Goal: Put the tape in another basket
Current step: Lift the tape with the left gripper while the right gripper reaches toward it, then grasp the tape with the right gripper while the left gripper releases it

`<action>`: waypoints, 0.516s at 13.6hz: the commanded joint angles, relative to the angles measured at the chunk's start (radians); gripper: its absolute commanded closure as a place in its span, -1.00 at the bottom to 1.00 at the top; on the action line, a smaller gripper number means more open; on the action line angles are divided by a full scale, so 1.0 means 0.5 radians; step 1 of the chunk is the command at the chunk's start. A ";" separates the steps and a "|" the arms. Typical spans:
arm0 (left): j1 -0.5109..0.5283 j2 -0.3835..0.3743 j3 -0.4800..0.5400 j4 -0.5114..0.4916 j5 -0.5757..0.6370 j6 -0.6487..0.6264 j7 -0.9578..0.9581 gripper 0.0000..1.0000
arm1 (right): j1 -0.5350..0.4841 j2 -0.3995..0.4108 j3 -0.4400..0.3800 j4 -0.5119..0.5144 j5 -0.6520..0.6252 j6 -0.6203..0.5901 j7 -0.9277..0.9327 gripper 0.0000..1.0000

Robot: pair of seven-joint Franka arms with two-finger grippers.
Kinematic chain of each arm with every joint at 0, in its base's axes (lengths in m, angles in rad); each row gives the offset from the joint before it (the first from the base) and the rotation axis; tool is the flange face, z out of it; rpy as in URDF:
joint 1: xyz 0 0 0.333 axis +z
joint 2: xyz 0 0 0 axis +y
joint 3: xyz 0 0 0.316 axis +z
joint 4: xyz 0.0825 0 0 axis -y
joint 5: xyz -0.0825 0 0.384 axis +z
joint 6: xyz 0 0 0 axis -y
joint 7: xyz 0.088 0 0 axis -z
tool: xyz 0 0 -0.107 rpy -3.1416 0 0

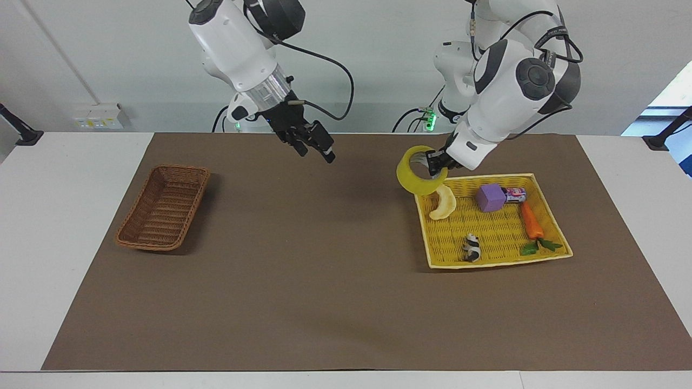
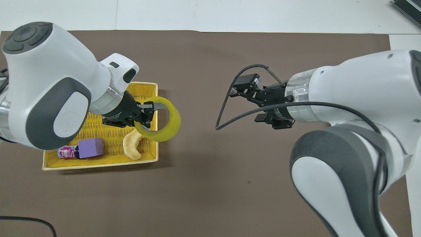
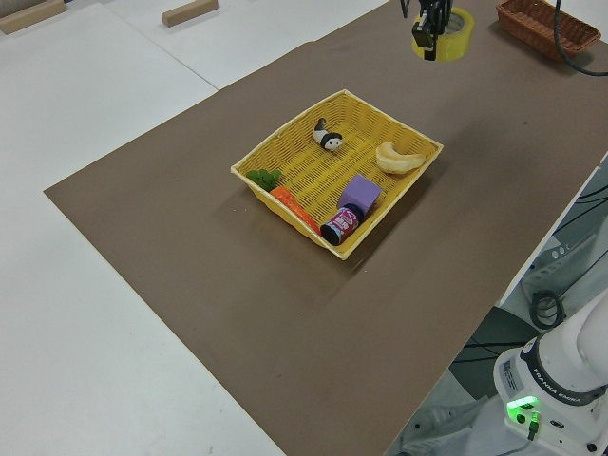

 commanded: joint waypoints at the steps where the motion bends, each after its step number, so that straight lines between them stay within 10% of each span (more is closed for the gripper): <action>1: -0.058 -0.044 -0.035 -0.049 -0.120 0.145 -0.068 1.00 | 0.102 0.019 -0.009 -0.087 0.118 0.169 -0.088 -1.00; 7: -0.200 -0.053 -0.039 -0.165 -0.240 0.296 0.106 1.00 | 0.167 0.050 -0.009 -0.158 0.247 0.253 -0.380 -1.00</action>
